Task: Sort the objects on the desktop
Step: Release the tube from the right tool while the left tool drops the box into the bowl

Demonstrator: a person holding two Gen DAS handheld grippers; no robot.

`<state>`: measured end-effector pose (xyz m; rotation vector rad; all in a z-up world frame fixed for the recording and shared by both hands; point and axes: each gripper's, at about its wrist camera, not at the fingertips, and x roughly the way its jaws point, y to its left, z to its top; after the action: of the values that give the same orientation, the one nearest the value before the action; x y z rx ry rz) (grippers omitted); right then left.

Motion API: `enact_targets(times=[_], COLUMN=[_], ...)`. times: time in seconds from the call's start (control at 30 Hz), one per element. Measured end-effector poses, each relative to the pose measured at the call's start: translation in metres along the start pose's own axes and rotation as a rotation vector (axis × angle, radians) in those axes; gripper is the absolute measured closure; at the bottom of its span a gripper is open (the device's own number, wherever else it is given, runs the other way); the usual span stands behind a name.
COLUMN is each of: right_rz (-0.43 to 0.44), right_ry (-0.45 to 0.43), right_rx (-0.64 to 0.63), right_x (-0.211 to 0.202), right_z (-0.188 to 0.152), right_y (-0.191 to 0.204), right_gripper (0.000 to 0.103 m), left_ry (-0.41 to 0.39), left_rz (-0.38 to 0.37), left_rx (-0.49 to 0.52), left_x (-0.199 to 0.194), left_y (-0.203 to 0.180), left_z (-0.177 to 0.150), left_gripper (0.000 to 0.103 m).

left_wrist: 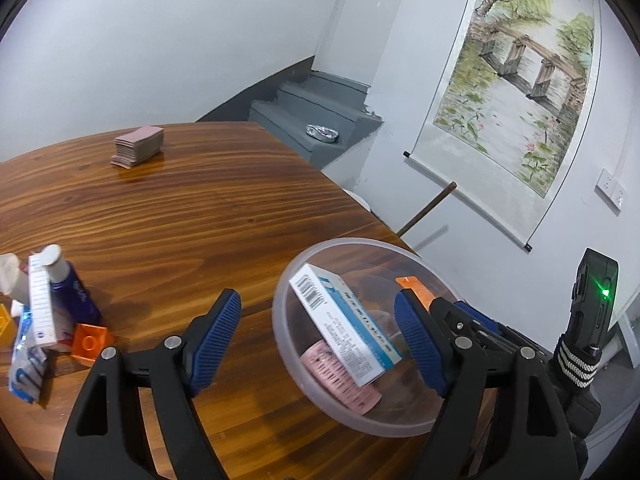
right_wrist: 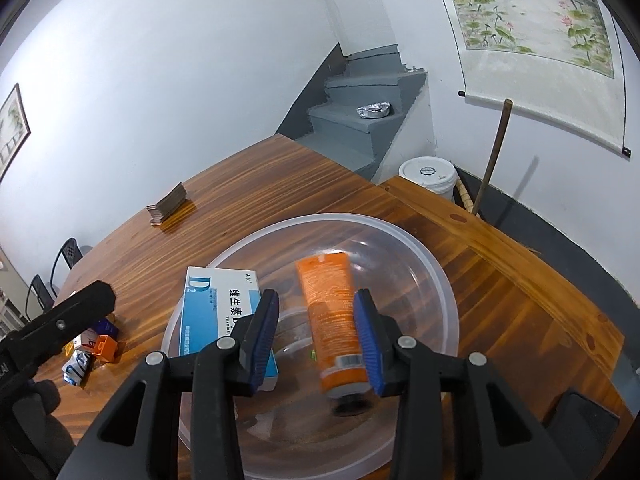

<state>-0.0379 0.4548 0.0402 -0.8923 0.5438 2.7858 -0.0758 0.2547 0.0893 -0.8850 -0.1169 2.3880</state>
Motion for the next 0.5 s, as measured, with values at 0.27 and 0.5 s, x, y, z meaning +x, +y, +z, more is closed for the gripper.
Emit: enact_targets(times=[0.27, 0.5], right_rz=[0.153, 0.098], right_ry=[-0.014, -0.041], right_rx=[-0.096, -0.158], right_x=[-0.005, -0.006], right_z=[-0.006, -0.011], right_y=[0.025, 0.035], right_gripper=[0.06, 0.06], left_ry=[-0.023, -0.047], left_rz=[0.054, 0.14], left_rx=[-0.041, -0.091], left_x=[-0.024, -0.047], left_y=[0.031, 0.07], left_z=[-0.004, -0.008], left_gripper=[0.021, 0.021])
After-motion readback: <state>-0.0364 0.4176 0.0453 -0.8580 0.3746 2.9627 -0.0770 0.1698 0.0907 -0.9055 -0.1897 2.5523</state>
